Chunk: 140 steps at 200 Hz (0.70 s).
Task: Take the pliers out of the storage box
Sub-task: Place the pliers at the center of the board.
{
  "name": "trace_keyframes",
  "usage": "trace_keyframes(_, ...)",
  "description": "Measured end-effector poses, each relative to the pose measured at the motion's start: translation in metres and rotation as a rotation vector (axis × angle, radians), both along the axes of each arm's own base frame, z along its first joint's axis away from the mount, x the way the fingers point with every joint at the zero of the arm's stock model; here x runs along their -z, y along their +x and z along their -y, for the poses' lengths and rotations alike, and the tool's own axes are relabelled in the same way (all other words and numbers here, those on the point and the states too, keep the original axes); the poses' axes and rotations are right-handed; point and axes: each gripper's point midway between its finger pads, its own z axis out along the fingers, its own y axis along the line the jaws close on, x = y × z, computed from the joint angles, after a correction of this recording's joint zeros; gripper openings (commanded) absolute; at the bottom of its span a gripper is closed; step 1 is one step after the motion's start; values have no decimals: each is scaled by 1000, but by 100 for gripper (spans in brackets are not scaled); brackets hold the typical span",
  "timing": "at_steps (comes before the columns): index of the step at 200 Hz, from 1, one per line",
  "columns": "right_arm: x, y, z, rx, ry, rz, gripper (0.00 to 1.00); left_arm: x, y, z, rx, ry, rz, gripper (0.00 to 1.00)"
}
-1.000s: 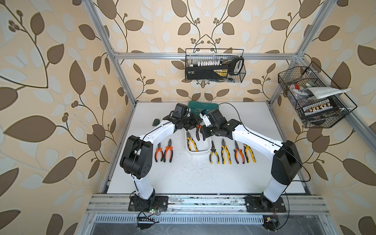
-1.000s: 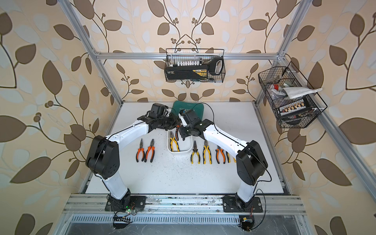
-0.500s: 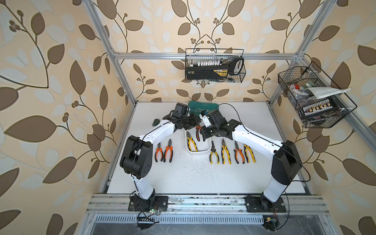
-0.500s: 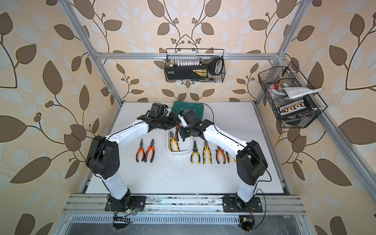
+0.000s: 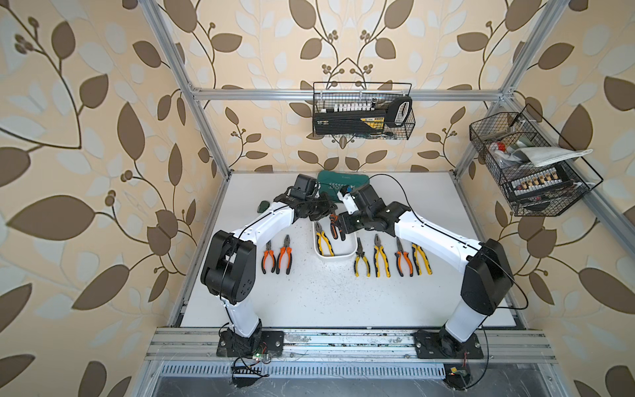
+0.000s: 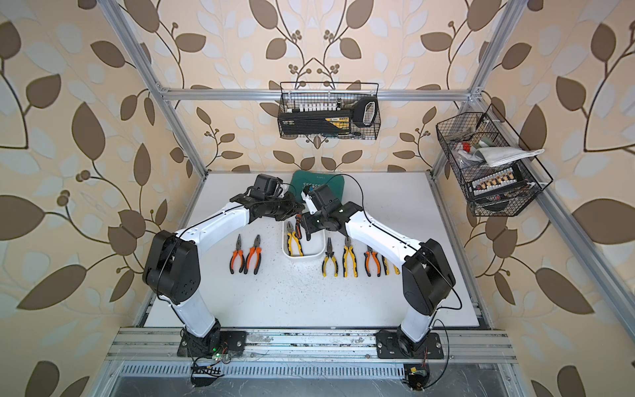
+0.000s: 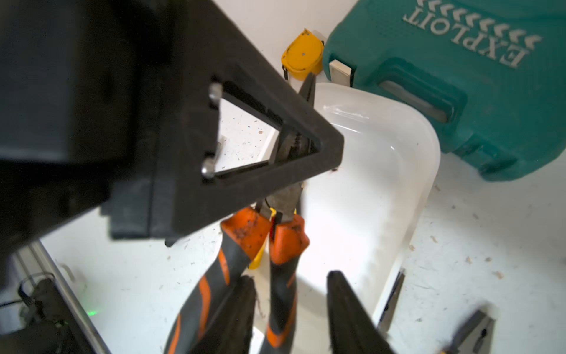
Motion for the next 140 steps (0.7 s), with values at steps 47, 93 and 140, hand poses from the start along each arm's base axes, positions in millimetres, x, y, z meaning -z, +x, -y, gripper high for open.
trace_keyframes(47, -38, -15, 5, -24, 76, 67, 83, -20, -22, -33, 33, 73, 13, 0)
trace_keyframes(93, -41, -26, 7, -68, 87, 89, 98, -46, -52, -102, -21, 131, 86, 0)
trace_keyframes(140, -28, -38, 2, -120, 89, 61, 98, 6, -64, -128, -37, 208, -12, 0)
